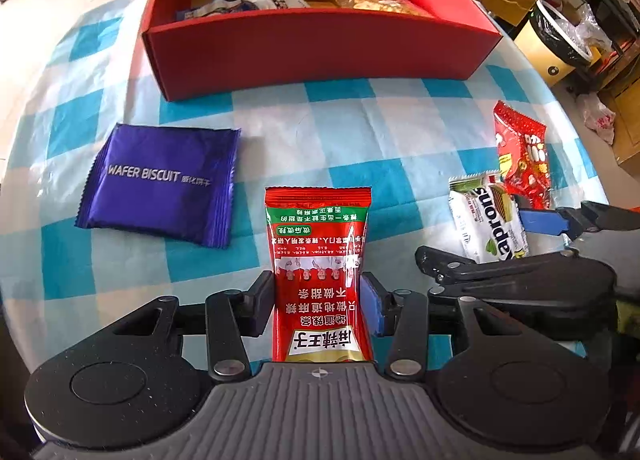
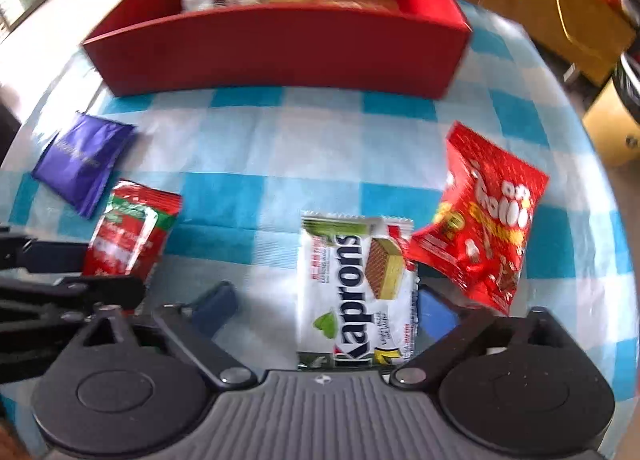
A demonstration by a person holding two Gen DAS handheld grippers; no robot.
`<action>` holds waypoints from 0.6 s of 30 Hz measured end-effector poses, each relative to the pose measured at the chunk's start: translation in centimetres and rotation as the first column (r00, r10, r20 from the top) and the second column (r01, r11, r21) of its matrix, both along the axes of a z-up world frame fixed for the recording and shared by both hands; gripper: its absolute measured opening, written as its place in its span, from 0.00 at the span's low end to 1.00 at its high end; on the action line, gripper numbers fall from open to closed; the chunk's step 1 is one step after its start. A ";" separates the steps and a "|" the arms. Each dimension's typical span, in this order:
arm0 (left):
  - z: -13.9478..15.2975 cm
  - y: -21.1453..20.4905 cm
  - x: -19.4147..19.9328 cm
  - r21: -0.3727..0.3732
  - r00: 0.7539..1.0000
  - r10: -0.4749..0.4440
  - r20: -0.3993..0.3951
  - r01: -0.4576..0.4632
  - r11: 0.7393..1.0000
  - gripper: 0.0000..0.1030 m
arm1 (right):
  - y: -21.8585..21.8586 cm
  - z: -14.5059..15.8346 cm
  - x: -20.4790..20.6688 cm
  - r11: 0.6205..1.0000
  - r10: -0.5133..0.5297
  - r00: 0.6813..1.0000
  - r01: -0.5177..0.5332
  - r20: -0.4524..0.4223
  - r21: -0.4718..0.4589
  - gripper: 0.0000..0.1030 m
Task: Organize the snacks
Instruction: 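Grasp red-green packet with left tool while right tool grasps white Kaprons packet, then carry red-green packet with left tool while right tool carries Kaprons packet to box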
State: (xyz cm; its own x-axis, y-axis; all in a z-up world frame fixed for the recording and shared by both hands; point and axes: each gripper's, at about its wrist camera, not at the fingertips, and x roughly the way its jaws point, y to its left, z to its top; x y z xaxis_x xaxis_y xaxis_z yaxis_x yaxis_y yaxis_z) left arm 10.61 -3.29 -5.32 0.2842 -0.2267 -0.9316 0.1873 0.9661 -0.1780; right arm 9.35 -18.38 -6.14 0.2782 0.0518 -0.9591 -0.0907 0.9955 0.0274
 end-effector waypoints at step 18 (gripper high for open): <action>4.5 -0.3 0.3 -0.026 0.995 0.039 0.096 -0.037 0.999 0.52 | -3.2 6.1 -1.5 0.988 -0.090 0.985 0.070 0.149 0.136 0.51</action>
